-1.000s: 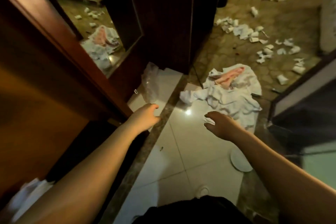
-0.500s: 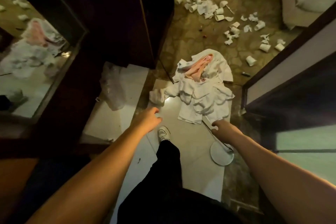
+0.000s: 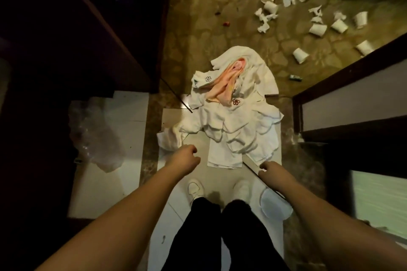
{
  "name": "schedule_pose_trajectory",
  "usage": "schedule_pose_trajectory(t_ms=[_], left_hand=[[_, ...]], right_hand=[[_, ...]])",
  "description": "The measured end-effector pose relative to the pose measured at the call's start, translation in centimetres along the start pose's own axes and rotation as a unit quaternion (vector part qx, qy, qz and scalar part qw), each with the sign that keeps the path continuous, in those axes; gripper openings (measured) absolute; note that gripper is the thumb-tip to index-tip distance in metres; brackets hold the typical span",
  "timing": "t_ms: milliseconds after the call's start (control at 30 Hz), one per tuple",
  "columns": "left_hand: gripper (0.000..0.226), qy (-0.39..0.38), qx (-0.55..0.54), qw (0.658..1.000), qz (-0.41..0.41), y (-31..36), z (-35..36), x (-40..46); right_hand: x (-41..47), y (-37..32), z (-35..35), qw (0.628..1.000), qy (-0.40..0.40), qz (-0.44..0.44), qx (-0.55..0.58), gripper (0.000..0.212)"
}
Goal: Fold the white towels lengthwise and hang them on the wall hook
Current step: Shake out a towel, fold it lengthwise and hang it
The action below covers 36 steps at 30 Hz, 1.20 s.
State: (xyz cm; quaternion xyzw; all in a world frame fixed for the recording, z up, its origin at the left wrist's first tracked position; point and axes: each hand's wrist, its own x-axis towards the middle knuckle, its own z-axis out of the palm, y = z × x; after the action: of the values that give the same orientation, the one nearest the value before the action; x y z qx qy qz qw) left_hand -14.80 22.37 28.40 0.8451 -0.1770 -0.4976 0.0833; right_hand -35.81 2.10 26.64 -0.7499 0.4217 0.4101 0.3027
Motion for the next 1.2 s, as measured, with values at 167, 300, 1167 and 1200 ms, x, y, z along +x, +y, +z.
schedule_pose_trajectory(t_ms=[167,300,1167,1200], left_hand=[[0.042,-0.006,0.042,0.999,-0.005,0.1,3.3,11.2],[0.040,-0.016,0.028,0.999,-0.018,0.1,6.7,20.8],[0.035,-0.090,-0.420,0.901,-0.054,1.6,11.8,40.1],[0.035,-0.089,-0.410,0.907,-0.036,1.7,11.5,38.8]], right_hand=[[11.3,-0.3,0.9,0.999,-0.012,-0.004,0.036,0.039],[22.1,-1.0,2.2,0.995,-0.029,-0.005,0.100,0.037],[41.2,-9.9,6.7,0.840,-0.031,-0.028,0.541,0.011],[39.8,-9.7,6.3,0.826,-0.043,-0.027,0.562,0.010]])
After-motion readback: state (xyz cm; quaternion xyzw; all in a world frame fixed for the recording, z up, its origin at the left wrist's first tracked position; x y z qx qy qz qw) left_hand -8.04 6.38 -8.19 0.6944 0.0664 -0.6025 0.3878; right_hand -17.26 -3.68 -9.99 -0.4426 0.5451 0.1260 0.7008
